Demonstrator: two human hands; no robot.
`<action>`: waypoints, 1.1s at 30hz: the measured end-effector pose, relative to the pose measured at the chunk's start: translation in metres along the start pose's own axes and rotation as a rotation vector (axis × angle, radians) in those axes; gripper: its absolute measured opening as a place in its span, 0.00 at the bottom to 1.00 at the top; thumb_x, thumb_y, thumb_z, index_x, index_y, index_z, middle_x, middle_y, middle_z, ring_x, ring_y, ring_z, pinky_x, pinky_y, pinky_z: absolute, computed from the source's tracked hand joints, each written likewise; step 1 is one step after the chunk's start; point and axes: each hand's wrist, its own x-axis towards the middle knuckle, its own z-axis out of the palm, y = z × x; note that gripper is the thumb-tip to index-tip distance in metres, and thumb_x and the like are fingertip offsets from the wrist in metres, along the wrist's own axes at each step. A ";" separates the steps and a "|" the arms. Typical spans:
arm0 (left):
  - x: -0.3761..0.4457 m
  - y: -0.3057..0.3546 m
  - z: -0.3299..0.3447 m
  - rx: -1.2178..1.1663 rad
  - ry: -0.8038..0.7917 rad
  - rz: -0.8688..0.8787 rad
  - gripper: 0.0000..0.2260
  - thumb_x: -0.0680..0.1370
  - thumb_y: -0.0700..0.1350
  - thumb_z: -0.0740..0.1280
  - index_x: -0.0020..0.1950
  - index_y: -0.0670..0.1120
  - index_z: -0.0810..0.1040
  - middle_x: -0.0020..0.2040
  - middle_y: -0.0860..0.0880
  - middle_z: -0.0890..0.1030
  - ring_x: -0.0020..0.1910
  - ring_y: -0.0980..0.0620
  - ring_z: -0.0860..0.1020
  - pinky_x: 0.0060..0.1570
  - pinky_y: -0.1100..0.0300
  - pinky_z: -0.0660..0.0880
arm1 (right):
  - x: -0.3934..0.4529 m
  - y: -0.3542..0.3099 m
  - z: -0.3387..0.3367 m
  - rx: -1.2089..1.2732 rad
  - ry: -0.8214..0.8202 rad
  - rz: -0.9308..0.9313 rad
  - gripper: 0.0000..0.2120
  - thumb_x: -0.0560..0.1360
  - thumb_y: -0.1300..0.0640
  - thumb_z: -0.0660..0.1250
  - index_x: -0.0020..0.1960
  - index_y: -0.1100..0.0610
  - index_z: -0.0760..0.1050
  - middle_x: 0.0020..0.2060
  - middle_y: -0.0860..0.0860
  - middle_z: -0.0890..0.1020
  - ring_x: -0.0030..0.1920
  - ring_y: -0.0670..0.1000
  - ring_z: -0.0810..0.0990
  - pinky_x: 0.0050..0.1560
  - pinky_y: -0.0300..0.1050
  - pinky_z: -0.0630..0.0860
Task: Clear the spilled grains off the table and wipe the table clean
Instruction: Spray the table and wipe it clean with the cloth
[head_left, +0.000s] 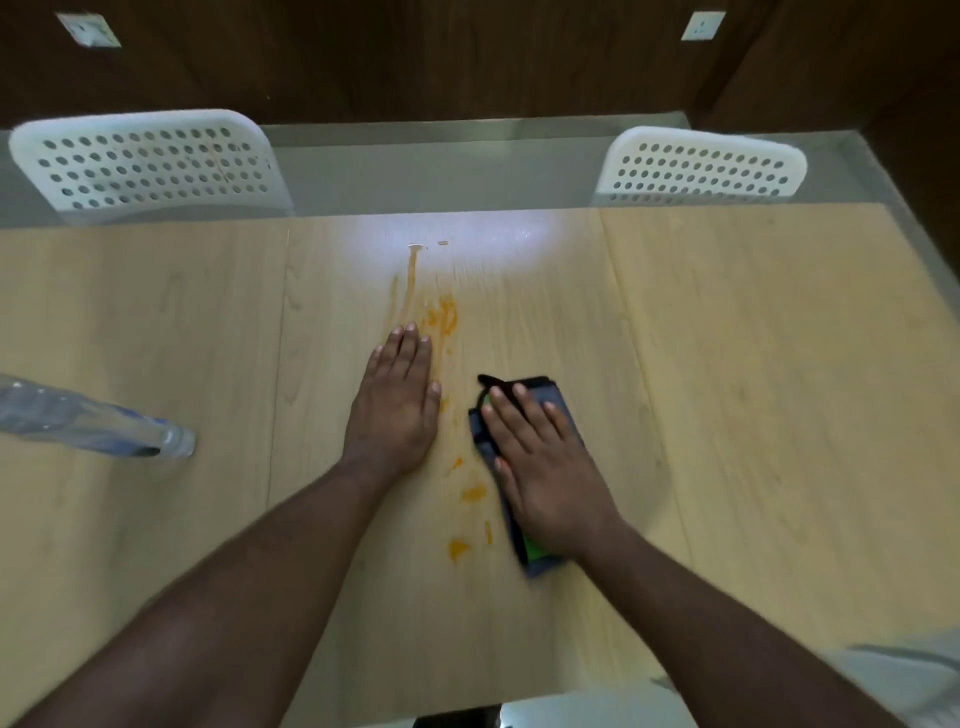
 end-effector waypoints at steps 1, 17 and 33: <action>-0.015 0.001 0.000 -0.004 -0.009 0.002 0.32 0.84 0.56 0.45 0.86 0.43 0.53 0.86 0.45 0.51 0.85 0.48 0.47 0.84 0.52 0.44 | -0.016 0.006 -0.001 -0.007 -0.003 0.008 0.29 0.88 0.46 0.45 0.86 0.54 0.47 0.86 0.49 0.47 0.85 0.51 0.41 0.84 0.58 0.49; -0.099 -0.007 0.009 0.050 0.037 0.032 0.31 0.85 0.56 0.47 0.85 0.42 0.57 0.85 0.43 0.56 0.85 0.46 0.52 0.83 0.48 0.49 | -0.100 -0.066 0.027 -0.006 0.010 0.047 0.29 0.88 0.47 0.47 0.86 0.55 0.47 0.86 0.50 0.47 0.85 0.53 0.41 0.84 0.57 0.47; -0.102 -0.007 0.008 0.023 0.077 0.039 0.29 0.86 0.53 0.48 0.85 0.43 0.57 0.86 0.44 0.56 0.85 0.47 0.52 0.83 0.50 0.49 | -0.095 -0.116 0.038 0.032 0.060 0.110 0.29 0.88 0.48 0.48 0.86 0.56 0.50 0.86 0.51 0.51 0.85 0.54 0.43 0.83 0.59 0.48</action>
